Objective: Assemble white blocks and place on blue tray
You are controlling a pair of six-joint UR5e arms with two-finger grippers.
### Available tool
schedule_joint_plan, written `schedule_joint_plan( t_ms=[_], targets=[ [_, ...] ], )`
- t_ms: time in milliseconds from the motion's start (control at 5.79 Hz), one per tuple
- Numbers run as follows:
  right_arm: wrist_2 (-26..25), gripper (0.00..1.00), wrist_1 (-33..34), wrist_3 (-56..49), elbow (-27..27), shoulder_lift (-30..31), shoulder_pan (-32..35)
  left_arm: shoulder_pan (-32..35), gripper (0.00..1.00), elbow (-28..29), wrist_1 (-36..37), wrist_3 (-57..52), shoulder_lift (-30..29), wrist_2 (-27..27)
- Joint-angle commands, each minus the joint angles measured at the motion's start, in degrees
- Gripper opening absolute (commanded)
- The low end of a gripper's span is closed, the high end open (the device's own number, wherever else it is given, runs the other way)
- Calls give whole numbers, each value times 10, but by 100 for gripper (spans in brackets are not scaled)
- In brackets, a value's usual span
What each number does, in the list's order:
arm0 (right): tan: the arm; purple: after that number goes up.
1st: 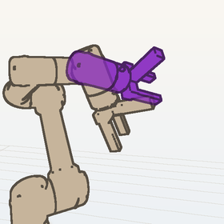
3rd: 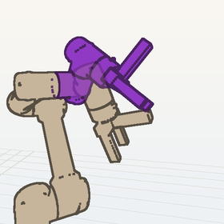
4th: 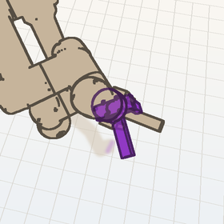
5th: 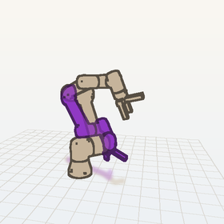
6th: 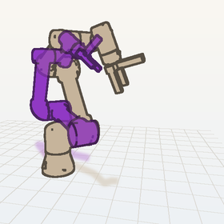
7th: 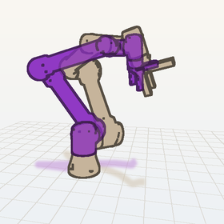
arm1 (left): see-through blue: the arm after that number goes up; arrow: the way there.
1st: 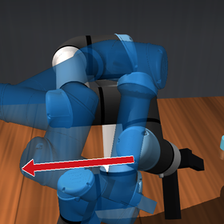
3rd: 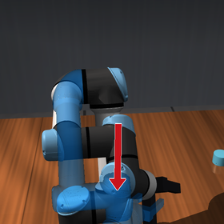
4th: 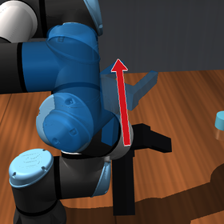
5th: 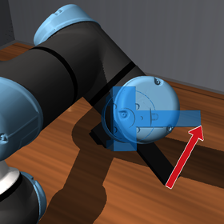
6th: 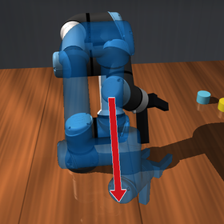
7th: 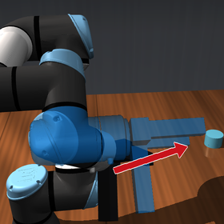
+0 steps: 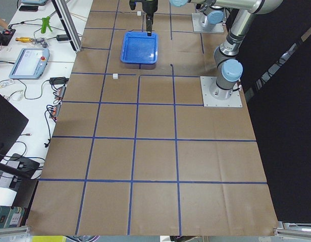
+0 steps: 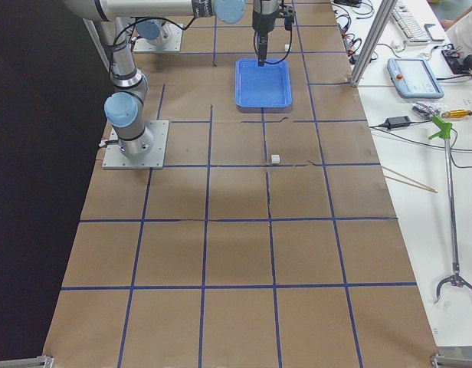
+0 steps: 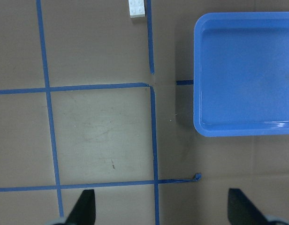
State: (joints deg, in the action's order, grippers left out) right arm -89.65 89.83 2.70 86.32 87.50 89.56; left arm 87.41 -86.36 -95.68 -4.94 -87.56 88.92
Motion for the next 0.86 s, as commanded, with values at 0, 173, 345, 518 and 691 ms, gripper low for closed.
schedule_joint_plan(
  t_ms=[0, 173, 345, 518, 691],
  targets=[
    [1, 100, 0, 0, 1, 0, 0, -1, 99, -1, -4, 4, -9, 4],
    [2, 100, 0, 0, 1, 0, 0, -1, 99, 0, 1, 1, -10, 1],
    [3, 100, 1, 0, 1, -1, 0, -6, 99, 1, 5, -3, -13, 8],
    [2, 100, 1, -1, 1, -1, 0, -26, 99, -1, 35, 1, -33, 9],
    [2, 100, 1, -1, 1, -1, 0, -26, 99, -10, 96, 4, -60, 6]
  ],
)
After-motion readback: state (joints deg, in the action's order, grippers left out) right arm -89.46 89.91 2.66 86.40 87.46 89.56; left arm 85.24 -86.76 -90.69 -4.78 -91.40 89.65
